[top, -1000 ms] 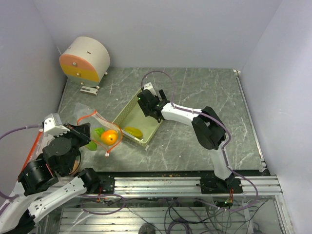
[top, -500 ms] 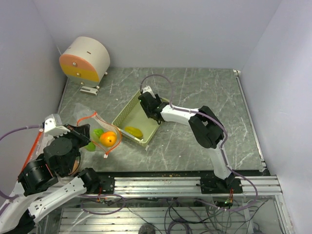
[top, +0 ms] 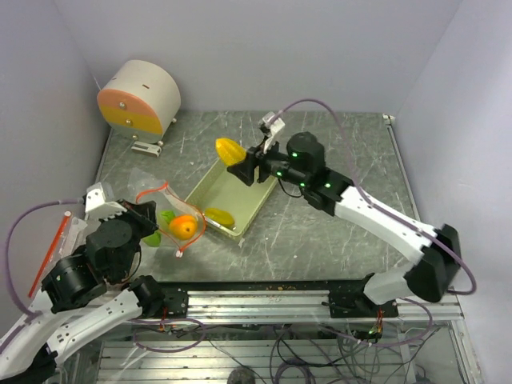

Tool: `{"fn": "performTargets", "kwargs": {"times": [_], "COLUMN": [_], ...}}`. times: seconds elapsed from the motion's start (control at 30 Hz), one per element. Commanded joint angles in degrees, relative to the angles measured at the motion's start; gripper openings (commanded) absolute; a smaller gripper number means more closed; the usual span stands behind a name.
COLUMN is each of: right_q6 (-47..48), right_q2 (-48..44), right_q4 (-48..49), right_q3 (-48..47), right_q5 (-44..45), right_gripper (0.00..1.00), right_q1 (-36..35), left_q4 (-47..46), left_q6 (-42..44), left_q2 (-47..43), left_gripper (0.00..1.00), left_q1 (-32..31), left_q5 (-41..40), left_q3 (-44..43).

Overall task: Place the food in the zip-top bag and seal the zipper
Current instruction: Pick up the fake fruit from the bin, then place the fake fruit in the zipper food storage bag.

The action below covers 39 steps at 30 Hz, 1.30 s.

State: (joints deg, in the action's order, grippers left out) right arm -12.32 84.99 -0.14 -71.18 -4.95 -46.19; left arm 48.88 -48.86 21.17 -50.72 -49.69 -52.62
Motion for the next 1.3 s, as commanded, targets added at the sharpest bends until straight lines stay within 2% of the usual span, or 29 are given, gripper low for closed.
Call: {"fn": "performTargets", "kwargs": {"times": [0.0, 0.13, 0.37, 0.47, 0.67, 0.97, 1.13, 1.27], "right_q6": [-4.3, -7.8, -4.8, -5.4, -5.3, -7.2, -7.6, -7.5], "right_q2": [-6.4, -8.9, -6.2, -6.6, -5.3, -0.4, 3.9, 7.3], "right_q4": [10.5, 16.6, 12.1, 12.4, 8.8, 11.5, 8.0, 5.3], "right_q3": [5.0, 8.0, 6.9, 8.6, 8.8, 9.5, 2.2, -3.7], "right_q5": [-32.3, -39.6, -39.8, -37.2, -25.4, -20.2, -15.5, -14.0], "right_gripper": [0.37, 0.38, 0.38, 0.38, 0.38, 0.37, 0.49, 0.64], "right_q1": [-0.7, -3.5, -9.0, -9.2, -9.2, -9.1, -9.1, -9.8], "left_q4": [-8.2, -13.5, -19.7, -21.5, -23.5, -21.1, -20.4, -19.9], "left_q6": [1.6, 3.4, 5.4, 5.7, 5.8, 4.7, 4.1, 2.9], "left_q2": [2.6, 6.6, 13.2, 14.5, 14.8, 11.0, 10.4, 10.4], "left_gripper": [0.07, 0.07, 0.07, 0.07, 0.07, 0.07, 0.07, 0.07], "left_q1": [0.3, 0.3, 0.3, 0.3, 0.3, 0.3, 0.3, 0.3], "left_q5": [1.8, 3.2, 5.0, 5.3, 6.7, 6.9, 8.0, 8.6], "left_q3": [1.9, 2.2, 2.2, 2.9, 3.7, 4.4, 4.8, 6.2]}}
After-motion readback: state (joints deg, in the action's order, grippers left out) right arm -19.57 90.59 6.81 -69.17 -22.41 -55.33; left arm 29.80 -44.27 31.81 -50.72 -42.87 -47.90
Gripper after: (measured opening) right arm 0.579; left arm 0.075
